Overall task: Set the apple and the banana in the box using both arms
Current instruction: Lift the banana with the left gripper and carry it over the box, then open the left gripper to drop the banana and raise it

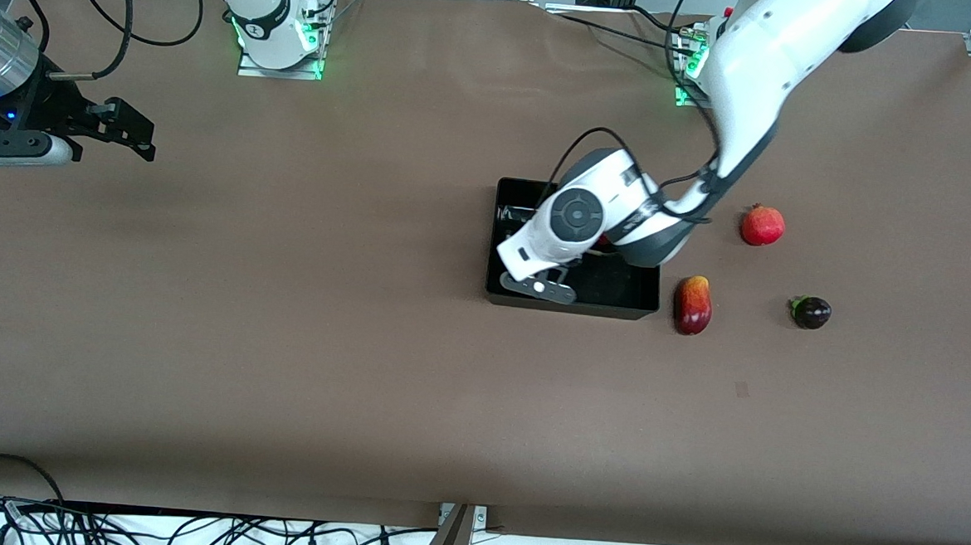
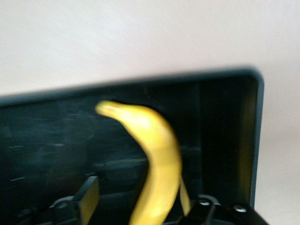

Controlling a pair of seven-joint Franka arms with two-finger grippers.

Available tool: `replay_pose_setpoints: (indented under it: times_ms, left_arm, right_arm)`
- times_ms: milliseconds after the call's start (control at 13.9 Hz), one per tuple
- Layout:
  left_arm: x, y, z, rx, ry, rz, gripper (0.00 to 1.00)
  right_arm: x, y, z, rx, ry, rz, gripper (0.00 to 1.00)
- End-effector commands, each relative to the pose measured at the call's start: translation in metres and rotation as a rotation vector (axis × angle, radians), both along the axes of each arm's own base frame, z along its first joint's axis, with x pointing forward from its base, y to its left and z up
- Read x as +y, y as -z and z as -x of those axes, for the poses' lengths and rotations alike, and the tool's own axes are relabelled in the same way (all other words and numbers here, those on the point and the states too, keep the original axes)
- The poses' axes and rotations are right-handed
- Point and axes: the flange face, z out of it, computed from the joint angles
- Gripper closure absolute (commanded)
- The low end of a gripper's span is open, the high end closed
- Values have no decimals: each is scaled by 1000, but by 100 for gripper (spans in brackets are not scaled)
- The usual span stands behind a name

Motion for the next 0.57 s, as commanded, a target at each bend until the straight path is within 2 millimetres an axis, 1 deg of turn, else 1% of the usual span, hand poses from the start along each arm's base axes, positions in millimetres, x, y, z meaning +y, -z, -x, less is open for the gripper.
replay_pose_setpoints:
  times_ms: [0, 72, 216, 287, 359, 431, 503]
  left_arm:
    - [75, -107, -26, -71, -43, -81, 0]
    - [106, -133, -39, -73, -34, -94, 0]
    - [167, -171, -54, -48, -23, -127, 0]
    - [192, -196, -56, -51, -15, -137, 0]
    - [208, -222, -49, -71, 21, -156, 0]
    - [219, -241, -43, -96, 45, -174, 0]
    - [238, -257, -35, -97, 56, -146, 0]
  right_arm:
    - [-2, -5, -2, -9, 5, 4, 0]
    - [-3, -5, -2, -9, 8, 4, 0]
    - [-2, -5, -2, -9, 5, 4, 0]
    - [-2, -5, -2, -9, 7, 4, 0]
    - [-2, -5, -2, -9, 7, 4, 0]
    - [-2, -5, -2, -9, 7, 4, 0]
    - [-2, -5, -2, -9, 5, 4, 0]
